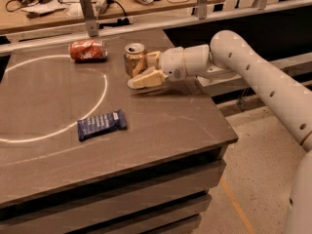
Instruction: Pick orange can
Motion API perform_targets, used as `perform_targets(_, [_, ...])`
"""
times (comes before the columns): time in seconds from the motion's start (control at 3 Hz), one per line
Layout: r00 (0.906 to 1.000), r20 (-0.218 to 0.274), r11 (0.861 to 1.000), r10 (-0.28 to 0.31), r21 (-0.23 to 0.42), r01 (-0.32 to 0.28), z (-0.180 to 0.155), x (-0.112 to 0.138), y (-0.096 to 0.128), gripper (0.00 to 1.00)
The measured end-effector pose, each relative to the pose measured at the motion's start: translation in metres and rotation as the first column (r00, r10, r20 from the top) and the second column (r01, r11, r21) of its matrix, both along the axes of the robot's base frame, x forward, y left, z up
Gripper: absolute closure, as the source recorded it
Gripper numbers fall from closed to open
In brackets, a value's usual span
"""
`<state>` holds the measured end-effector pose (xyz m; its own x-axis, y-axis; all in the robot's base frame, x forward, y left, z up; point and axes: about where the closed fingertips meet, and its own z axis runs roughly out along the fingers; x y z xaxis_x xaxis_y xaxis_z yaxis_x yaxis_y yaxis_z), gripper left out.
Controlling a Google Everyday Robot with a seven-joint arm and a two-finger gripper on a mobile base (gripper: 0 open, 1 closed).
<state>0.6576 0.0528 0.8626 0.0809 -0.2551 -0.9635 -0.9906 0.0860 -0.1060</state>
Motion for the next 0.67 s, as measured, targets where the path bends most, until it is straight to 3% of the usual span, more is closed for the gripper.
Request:
perform_targets(0.33, [0.9996,0.012,0.999,0.024,0.041,-0.025,0.011,-0.008,0.001,0.70])
perform_targets(0.67, [0.9984,0.033,0.995,0.047,0.088,-0.049,0.030,-0.016,0.002,0.93])
